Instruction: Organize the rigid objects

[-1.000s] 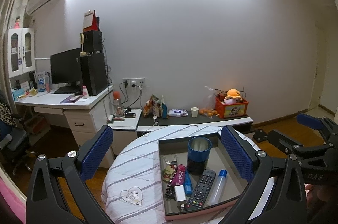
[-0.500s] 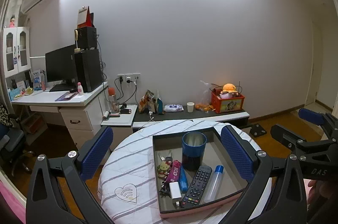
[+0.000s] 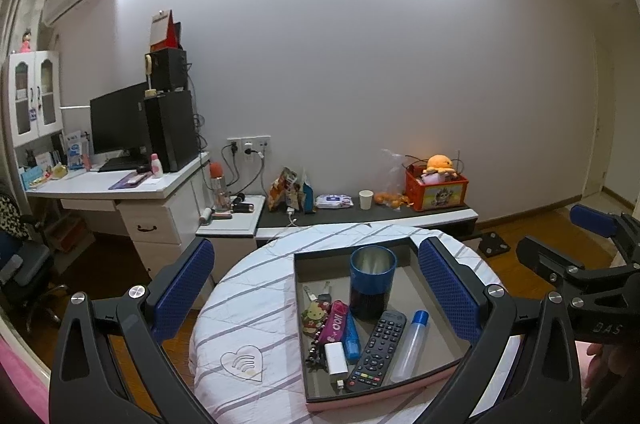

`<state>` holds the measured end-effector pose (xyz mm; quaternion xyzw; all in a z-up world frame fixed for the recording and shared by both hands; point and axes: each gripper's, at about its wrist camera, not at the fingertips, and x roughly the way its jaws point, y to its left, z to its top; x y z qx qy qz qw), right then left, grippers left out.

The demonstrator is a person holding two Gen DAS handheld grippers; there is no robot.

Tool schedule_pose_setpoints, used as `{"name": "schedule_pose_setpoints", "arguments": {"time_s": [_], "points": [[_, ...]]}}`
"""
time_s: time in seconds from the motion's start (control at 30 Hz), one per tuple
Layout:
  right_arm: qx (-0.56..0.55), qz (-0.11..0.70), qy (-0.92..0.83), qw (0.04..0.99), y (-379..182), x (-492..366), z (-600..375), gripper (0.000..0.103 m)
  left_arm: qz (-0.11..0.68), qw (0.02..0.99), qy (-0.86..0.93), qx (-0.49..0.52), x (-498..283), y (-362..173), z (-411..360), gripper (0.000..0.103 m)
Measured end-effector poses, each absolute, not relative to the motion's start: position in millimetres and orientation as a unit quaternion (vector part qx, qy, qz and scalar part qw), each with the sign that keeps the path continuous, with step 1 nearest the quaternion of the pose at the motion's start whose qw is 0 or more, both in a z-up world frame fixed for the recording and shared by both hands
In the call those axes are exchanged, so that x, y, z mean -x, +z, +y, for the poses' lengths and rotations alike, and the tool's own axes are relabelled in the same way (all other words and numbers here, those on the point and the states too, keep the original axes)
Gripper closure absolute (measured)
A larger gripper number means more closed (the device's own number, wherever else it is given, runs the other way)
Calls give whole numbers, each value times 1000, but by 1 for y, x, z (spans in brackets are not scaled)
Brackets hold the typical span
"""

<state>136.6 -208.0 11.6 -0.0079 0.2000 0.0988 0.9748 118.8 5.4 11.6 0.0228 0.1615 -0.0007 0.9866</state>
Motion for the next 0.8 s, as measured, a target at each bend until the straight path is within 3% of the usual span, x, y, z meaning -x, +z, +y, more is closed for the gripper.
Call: {"name": "schedule_pose_setpoints", "arguments": {"time_s": [0.8], "points": [[15, 212, 101, 972, 6, -138, -201, 0, 166, 986, -4, -27, -116, 11, 7, 0]]}}
